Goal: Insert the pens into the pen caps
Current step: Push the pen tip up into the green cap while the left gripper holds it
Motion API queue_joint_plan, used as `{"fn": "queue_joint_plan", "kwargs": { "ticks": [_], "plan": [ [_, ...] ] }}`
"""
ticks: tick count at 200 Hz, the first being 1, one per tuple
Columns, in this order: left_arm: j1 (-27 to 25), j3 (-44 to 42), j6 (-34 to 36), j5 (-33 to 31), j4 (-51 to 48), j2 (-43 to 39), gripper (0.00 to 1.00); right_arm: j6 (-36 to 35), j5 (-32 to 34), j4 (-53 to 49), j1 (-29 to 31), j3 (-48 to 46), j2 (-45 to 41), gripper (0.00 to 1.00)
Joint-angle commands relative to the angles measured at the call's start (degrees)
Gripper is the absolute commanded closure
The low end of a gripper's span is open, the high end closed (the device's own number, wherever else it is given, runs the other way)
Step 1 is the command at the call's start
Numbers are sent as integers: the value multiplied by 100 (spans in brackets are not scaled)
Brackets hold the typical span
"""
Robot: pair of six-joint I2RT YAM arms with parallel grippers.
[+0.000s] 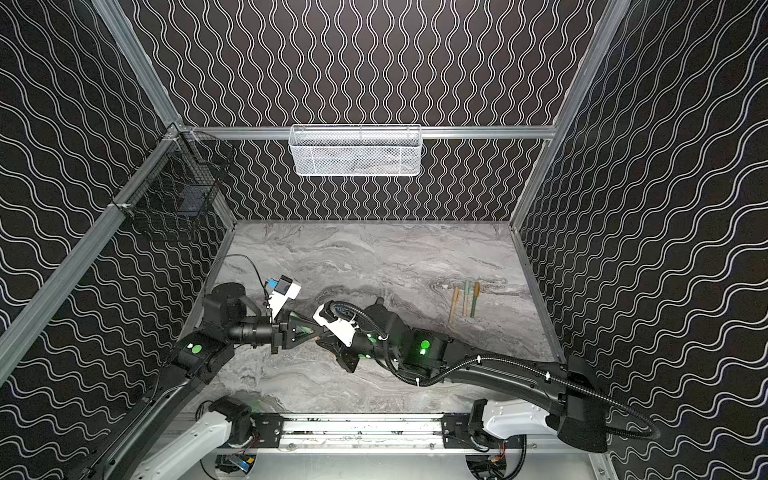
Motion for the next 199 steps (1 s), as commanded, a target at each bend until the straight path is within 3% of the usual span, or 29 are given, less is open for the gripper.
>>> {"fn": "queue_joint_plan", "kwargs": {
  "ticks": [1,34,77,92,114,127,166,199],
  "plan": [
    [-15,21,41,205,77,-7,100,50,-171,470,24,79,104,72],
    [-11,23,62,166,37,-50,100,85,-37,361,16,68,271,70],
    [-15,57,89,119,-29,-22,100,94,-92,337,15,43,276,99],
    [-8,95,137,44,-115,-26,86,81,-95,289,15,35,250,100],
    [2,168,230,-212,-318,-106,42,85,-65,206,19,0,226,100],
    [35,255,329,-500,-563,-174,28,110,-13,134,18,-35,212,100],
    [286,270,323,-649,-612,-354,27,232,4,52,7,-227,53,100],
    [450,267,309,-654,-602,-381,40,294,48,-11,4,-376,-133,100]
  ]
}}
